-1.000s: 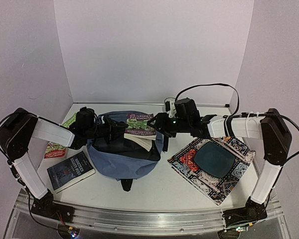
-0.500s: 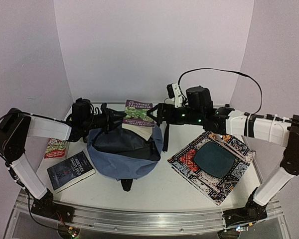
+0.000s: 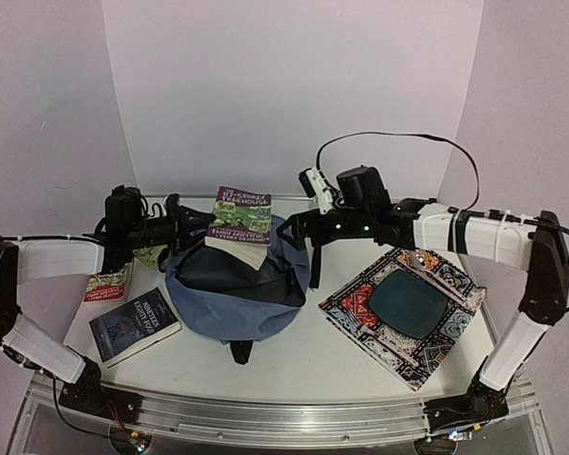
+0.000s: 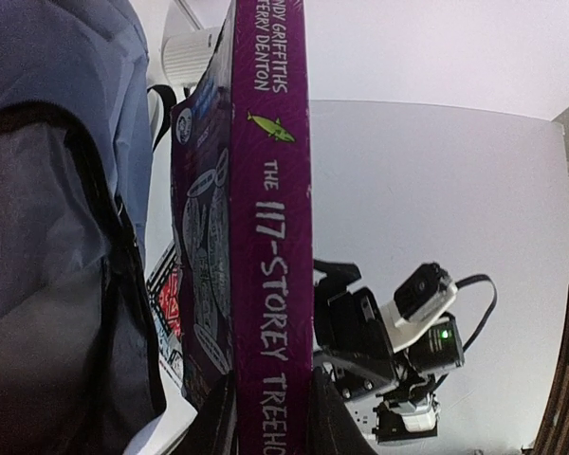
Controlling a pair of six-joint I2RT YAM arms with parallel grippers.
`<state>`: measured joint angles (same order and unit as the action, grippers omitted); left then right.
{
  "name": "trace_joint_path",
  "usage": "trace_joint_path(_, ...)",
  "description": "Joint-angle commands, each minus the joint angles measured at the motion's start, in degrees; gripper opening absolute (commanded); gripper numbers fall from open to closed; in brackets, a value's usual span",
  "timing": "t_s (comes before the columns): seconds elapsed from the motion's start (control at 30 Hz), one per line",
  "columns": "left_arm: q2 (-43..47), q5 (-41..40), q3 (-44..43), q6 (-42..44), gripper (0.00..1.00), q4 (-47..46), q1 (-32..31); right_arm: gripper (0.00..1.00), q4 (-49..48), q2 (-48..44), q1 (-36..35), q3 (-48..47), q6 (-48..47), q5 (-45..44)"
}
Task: Pack the student bag
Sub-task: Pick up the largest pocket of the bag from the student bag.
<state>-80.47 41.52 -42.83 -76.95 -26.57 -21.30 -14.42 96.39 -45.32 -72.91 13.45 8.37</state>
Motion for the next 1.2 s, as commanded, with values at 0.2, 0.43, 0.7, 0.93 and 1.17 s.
trace_joint_path(0.2, 17.6, 0.9, 4.3, 5.5, 0.0, 13.4, 1.7, 0.83, 4.9, 13.8, -0.3, -10.4, -13.0, 3.2)
trace_joint_path(0.43, 23.6, -1.1, 2.5, 10.2, 0.0, 28.2, 1.7, 0.77, 5.1, 22.2, -0.3, -16.1, -15.4, 9.1)
trace_joint_path(0.7, 28.9, -0.6, 6.7, 6.8, 0.0, 29.0, 1.7, 0.78, 5.3, 29.2, -0.6, -23.3, -16.2, 13.3)
trace_joint_path(0.93, 28.8, 1.5, 7.9, 6.2, 0.0, 29.2, 1.6, 0.75, 6.1, 33.3, -0.9, -26.1, -17.5, 7.8)
trace_joint_path(1.17, 26.5, 4.8, 8.5, 6.8, 0.0, 28.9, 1.6, 0.07, 6.2, 30.4, -0.9, -28.5, -16.4, 6.5)
